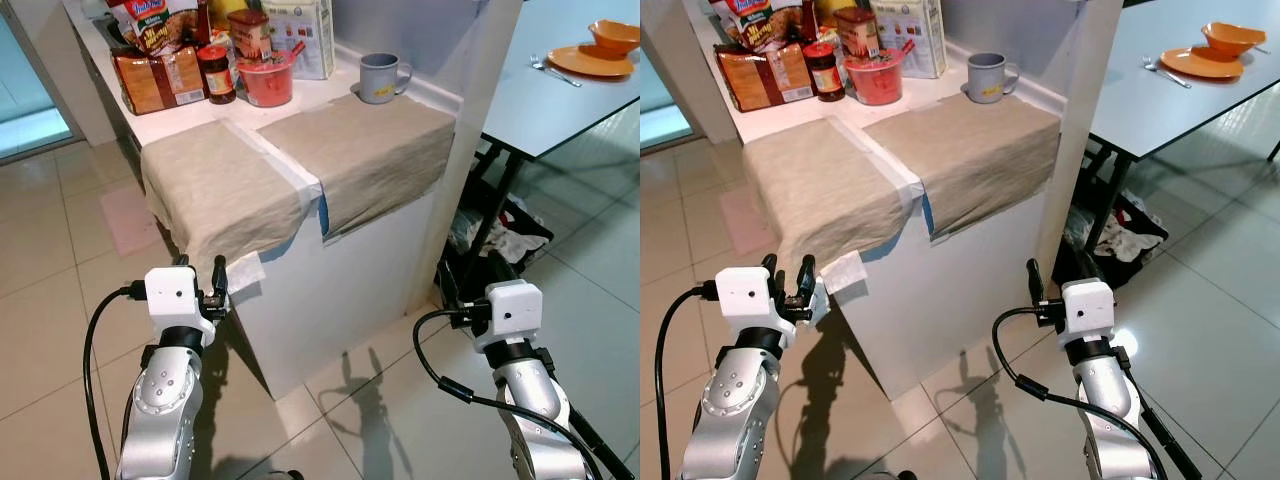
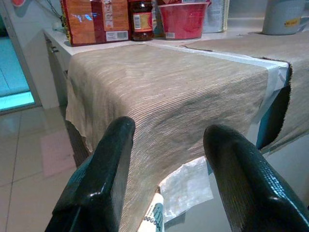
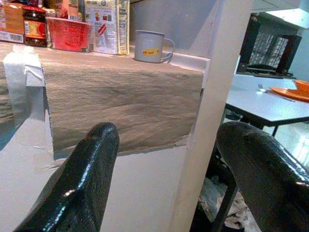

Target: Setting the table

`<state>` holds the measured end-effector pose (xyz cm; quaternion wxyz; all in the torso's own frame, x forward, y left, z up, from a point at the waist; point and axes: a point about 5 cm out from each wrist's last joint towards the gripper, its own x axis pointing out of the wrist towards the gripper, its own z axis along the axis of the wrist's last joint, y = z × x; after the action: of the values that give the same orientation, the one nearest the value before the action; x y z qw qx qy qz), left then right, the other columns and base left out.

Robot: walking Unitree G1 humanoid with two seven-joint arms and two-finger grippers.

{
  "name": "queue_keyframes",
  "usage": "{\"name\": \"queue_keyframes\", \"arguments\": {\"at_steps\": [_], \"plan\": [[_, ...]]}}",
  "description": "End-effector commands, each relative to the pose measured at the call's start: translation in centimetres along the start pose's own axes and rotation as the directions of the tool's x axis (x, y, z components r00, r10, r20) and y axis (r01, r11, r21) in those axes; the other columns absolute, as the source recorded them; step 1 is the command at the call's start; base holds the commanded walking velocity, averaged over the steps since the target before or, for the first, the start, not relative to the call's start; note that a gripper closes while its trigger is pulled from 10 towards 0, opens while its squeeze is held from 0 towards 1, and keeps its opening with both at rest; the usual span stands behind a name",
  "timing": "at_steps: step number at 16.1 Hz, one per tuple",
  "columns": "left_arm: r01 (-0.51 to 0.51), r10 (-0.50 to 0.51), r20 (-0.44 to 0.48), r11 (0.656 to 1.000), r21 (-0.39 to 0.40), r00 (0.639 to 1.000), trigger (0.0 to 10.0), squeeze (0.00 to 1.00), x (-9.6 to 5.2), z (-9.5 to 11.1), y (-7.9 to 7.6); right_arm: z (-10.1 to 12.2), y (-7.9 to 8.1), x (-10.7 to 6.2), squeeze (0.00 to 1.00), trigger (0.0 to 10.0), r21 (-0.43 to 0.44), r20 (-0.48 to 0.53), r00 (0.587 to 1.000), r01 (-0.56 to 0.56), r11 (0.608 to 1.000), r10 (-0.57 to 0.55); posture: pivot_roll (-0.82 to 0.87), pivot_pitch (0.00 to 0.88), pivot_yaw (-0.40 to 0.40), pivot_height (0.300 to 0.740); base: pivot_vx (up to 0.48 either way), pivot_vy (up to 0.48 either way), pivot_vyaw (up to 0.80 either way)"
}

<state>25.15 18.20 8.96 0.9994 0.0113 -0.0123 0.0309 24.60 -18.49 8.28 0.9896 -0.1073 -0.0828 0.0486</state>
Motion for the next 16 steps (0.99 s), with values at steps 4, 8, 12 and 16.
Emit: {"name": "queue_keyframes", "arguments": {"at_steps": [4,8,12,16], "plan": [[-0.007,0.007,0.01,1.0,-0.001,1.0,10.0,0.0,0.2,0.4,0.2,0.2,-0.1,0.0,0.0,10.0,0.007,0.006,1.0,0.012,1.0,-0.012,-0.14,0.0,0.081,0.74,0.0,0.0,0.0],[-0.007,0.007,0.01,1.0,-0.001,1.0,10.0,0.0,0.2,0.4,0.2,0.2,-0.1,0.0,0.0,10.0,0.007,0.006,1.0,0.012,1.0,-0.012,-0.14,0.0,0.081,0.74,0.0,0.0,0.0],[-0.007,0.007,0.01,1.0,-0.001,1.0,10.0,0.0,0.2,0.4,0.2,0.2,-0.1,0.0,0.0,10.0,0.007,0.006,1.0,0.012,1.0,-0.012,-0.14,0.0,0.081,0.74,0.0,0.0,0.0],[0.033,-0.032,0.079,0.999,-0.01,0.996,10.0,0.0,1.9,3.3,-0.4,0.8,-0.2,0.7,0.0,10.0,0.007,0.03,0.999,0.017,1.0,-0.018,-0.14,0.0,0.09,0.74,0.0,0.0,0.0]]}}
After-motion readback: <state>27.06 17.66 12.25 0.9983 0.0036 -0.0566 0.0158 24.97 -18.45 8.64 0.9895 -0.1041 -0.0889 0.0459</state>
